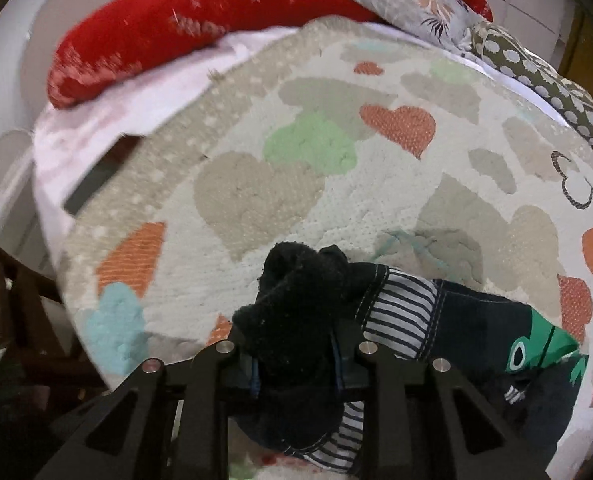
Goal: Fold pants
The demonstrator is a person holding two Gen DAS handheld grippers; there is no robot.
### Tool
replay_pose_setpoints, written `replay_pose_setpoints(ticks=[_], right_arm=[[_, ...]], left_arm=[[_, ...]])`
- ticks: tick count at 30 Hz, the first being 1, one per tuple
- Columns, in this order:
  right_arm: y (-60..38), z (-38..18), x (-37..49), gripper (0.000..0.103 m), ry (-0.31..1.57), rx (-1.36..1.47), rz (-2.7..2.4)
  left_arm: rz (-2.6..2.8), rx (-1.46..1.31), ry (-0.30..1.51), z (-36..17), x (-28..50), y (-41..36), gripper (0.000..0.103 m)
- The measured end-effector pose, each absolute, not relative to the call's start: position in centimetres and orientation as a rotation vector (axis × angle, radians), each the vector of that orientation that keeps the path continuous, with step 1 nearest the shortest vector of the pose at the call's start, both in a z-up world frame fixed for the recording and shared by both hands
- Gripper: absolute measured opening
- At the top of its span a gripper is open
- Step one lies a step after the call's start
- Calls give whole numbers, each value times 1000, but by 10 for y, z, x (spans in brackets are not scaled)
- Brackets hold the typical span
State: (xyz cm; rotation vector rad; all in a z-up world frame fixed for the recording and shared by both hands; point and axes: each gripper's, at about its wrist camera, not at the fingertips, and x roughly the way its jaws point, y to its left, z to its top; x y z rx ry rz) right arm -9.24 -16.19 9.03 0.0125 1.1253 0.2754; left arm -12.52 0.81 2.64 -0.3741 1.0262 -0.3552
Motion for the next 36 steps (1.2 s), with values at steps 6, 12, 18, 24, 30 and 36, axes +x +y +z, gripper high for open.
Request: replay_pose_setpoints(ticks=[6,12,18,24,30,36], right_arm=[[-202,109,-104,27,1077,216,339],[-292,119,-128,27,1022,451,316],[-379,99,-153,27,984,625,249],[-424,77,-177,27,957,694,199],[-447,67,-192,36,931,691,122],[-458,98,-216,41,788,630,44]], left_arm=[[-392,-341,1051,36,-132,-14,50],[-417,-343,1088,44,-132,-32,51],[-454,-310,1099,57,-133,-60,51],[-502,-235,1115,65,-130,-101,51],[-569,-141,1073,76,-120,-155,51],[-592,-119,1169,39,-120,-189,51]])
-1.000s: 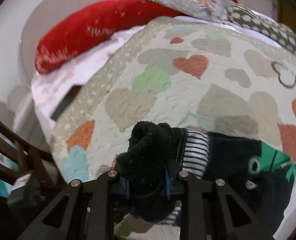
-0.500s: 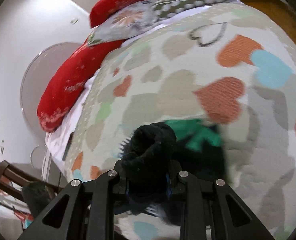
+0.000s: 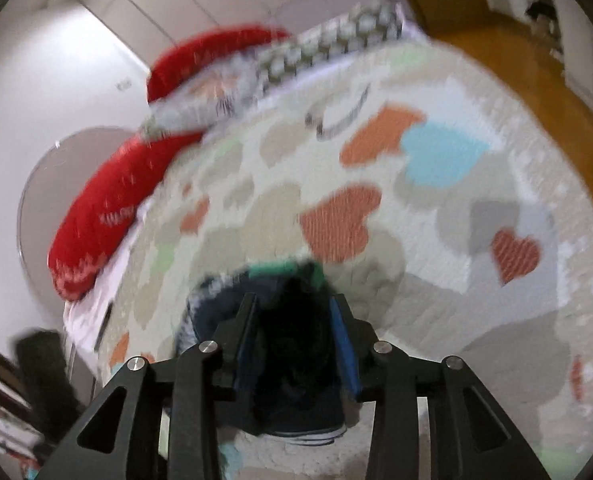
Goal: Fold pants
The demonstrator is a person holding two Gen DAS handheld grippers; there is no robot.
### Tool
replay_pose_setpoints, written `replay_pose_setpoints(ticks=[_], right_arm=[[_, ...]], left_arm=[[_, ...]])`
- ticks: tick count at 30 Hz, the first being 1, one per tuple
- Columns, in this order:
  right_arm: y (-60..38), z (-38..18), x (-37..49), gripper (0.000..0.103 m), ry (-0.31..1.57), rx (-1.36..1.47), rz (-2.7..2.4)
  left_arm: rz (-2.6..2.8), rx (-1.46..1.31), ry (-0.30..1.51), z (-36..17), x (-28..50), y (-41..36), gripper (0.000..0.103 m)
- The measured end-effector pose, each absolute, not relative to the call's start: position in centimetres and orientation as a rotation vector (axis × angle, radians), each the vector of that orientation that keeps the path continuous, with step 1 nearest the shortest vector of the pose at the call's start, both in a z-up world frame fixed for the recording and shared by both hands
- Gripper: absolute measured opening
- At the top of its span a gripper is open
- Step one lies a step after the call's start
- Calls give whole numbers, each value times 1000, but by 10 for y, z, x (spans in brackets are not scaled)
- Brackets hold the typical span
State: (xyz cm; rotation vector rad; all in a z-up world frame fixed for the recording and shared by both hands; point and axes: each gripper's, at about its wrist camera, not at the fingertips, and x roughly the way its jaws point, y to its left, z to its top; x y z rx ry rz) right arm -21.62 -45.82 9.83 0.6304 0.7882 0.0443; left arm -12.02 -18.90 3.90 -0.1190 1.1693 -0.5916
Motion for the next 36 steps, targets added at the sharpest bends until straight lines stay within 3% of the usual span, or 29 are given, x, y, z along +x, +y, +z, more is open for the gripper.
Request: replay_pose_setpoints(ticks=[4,10,13,17,27,28,29,30,33,36], right_arm=[[-454,111,-220,41,710,729,224],[-451,40,-194,42,905,869,236],[-464,40,-207,43,824,942,264],[-478,64,-230,77,698,840,251],[-468,16,-203,78,842,835,283],[-466,12,-201,76,843,844,289],[-464,8,-198,66,848,850,291],[-463,4,-195,59,857,860,287],[-465,6,-194,49,847,906,313],[-465,20,-189,47,817,894,344]], left_arm=[[-574,-129,1162,33,-122,-187,60],[-609,-230,1217,37,-111,-163,61],[-603,-259,1130,59,-105,-142,62],[-580,-318,1120,62,-85,-128,73],[-736,-370,1277,14,-54,-183,86],[-731,-357,1281,15,-53,-187,82],[-751,-360,1283,17,-53,-191,72],[-798,-387,1302,18,-52,-193,47],[-799,-375,1273,27,-53,-196,40],[-795,-397,1246,39,-44,-200,39]])
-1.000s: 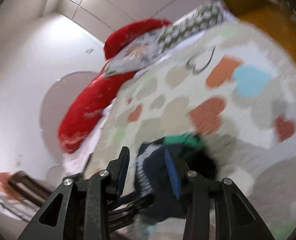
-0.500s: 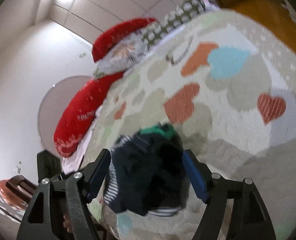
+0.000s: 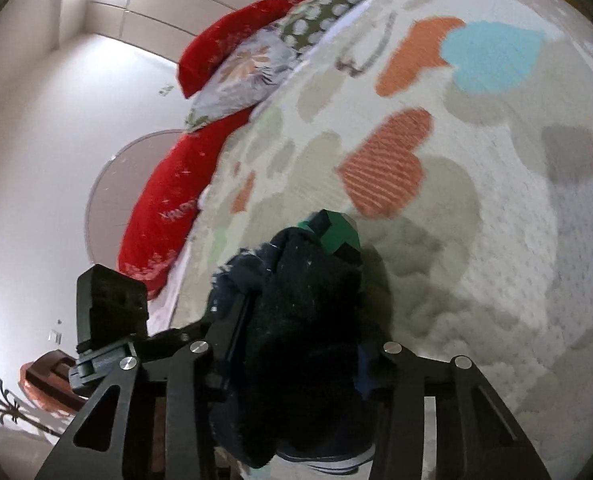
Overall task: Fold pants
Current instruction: 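Lower the folded pants onto the quilt and open both grippers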
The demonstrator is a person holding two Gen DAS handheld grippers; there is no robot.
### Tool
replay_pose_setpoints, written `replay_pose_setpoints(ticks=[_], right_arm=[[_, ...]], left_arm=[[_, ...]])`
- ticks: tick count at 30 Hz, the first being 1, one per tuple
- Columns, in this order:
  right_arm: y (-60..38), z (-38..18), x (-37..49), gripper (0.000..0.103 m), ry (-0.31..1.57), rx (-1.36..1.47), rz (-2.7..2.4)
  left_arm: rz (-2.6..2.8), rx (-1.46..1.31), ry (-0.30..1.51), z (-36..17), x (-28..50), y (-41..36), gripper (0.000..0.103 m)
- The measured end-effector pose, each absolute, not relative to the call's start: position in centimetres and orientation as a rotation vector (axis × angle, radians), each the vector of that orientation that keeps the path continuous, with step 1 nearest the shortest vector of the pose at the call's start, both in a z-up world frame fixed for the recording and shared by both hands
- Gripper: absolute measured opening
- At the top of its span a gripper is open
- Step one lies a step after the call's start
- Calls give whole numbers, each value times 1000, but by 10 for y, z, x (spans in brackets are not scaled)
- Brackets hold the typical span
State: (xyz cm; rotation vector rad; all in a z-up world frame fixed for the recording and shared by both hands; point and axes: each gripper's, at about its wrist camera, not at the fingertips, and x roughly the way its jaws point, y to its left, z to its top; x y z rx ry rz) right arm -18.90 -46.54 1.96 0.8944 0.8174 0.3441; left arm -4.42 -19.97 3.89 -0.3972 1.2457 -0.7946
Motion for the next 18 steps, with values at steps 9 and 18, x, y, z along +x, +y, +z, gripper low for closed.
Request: replay_pose_setpoints(ticks=[9,18], right_arm=[[-466,64,-114,48,760,763,325],[-490,37,-71,59,841,653,83]], left_arm=[[-642,-344,1163,63,43,-220,40],[-523,-382,1205,46,55,-194,47]])
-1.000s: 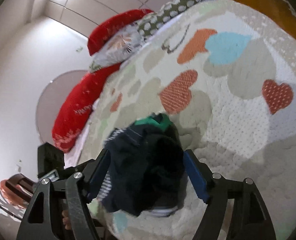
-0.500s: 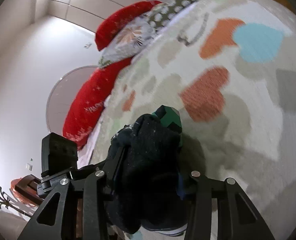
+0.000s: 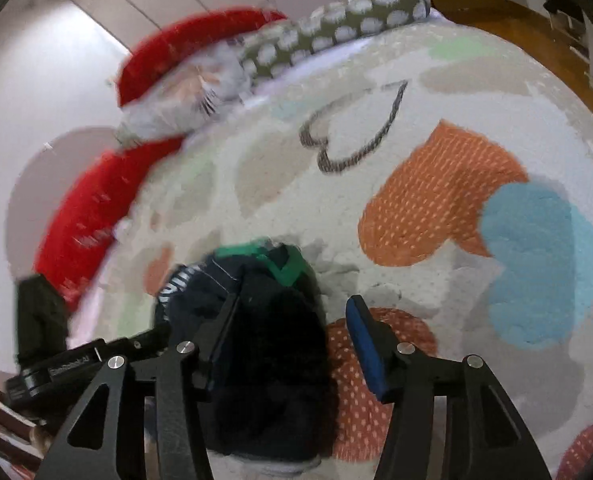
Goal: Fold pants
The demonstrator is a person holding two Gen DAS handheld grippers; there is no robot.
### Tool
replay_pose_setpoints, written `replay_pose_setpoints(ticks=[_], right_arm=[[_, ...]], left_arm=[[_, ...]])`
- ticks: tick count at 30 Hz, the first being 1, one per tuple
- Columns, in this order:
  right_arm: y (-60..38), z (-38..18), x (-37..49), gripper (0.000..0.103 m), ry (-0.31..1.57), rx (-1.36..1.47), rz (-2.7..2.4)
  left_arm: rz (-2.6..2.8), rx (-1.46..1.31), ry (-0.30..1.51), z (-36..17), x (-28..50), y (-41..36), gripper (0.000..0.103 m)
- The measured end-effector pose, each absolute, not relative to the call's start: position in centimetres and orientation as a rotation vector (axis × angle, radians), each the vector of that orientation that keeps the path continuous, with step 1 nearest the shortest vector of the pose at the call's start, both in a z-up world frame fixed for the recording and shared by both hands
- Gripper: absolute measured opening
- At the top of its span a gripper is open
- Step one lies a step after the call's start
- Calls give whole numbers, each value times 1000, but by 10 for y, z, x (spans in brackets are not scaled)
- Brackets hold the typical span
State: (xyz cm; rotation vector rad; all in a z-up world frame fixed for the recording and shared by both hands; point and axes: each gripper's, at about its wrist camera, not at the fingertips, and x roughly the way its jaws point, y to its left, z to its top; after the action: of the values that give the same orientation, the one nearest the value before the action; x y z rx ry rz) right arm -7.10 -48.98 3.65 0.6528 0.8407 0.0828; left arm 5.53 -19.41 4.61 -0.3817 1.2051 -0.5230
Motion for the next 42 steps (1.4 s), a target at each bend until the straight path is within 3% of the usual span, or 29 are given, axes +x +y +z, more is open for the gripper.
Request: replay_pose_setpoints(ticks=[4,6,9,13,17,20,22,28,34,42], right_arm=[[-488,76,-106,52,718,609,129],[-476,82,-111,40,715,621,203],[-452,65,-106,38,778,618,271],[-450,28,-94,37,879,674,203],[-454,54,-123,39,806,648,182],[-451,70,-160,46,748,580,123],[-449,70,-192,48,721,568,63],[-440,67,-255,51,669,599,-18],[-417,86,-290,57,626,531,-68],[-375,102,-317,65,612,366,-142]], left_arm=[[-527,-354,1105,66,27,-184,47],[-528,-340,1091,64,14,-186,48],[-494,-307,1167,35,10,-194,57],[-487,-302,1197,27,4,-192,59],[-480,-280,1125,59,-20,-176,62],[-406,-199,982,91,-57,-164,69],[-327,-127,866,109,-85,-158,80],[-138,-123,587,151,-150,-124,103],[-59,-171,414,184,-195,-96,103],[-225,-149,492,202,-216,-97,103]])
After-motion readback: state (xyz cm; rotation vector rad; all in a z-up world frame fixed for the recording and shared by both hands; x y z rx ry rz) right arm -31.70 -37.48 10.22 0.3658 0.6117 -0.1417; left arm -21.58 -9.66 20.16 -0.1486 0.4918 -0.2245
